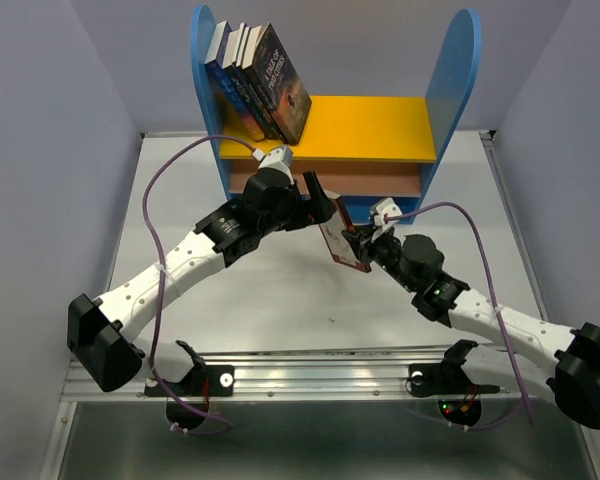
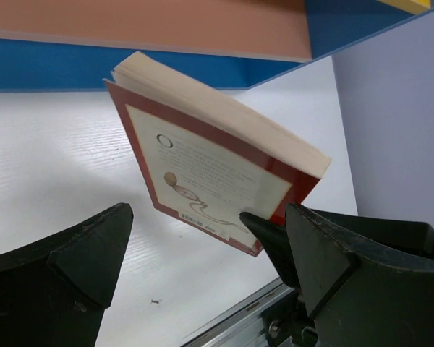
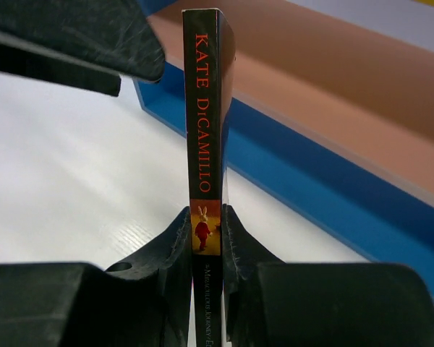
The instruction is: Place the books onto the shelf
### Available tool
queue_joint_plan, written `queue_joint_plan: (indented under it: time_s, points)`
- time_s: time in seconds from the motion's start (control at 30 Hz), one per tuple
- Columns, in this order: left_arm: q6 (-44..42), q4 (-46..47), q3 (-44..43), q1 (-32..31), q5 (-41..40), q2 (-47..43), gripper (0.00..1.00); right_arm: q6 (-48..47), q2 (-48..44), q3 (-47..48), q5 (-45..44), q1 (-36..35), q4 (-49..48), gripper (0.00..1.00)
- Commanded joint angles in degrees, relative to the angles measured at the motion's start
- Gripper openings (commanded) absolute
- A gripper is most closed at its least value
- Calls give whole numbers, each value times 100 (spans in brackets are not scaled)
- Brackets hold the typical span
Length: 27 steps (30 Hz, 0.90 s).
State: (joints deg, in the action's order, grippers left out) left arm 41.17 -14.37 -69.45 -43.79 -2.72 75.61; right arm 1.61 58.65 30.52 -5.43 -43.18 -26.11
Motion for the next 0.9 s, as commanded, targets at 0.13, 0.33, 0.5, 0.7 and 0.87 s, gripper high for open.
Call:
queue_joint_plan:
  time_s: [0.13, 0.33, 0.5, 0.7, 0.87]
  points:
    - [172, 462, -578, -358, -483, -12, 99, -1127, 32, 182, -670, -401, -905, 1]
    - [330, 357, -955, -578, -1054, 286, 99, -1347, 50, 191, -757, -586, -905, 1]
    - [515, -118, -1351, -718, -1458, 673, 99, -1646, 32, 156, -1222, -771, -1028, 1]
    - [971, -548, -1492, -929, -1818, 814, 97, -1839, 111, 86, -2083, -990, -1431, 1]
    - [1086, -365, -1317, -947, -1776, 814, 90, -2024, 190, 41, -2182, -1149, -1573, 1]
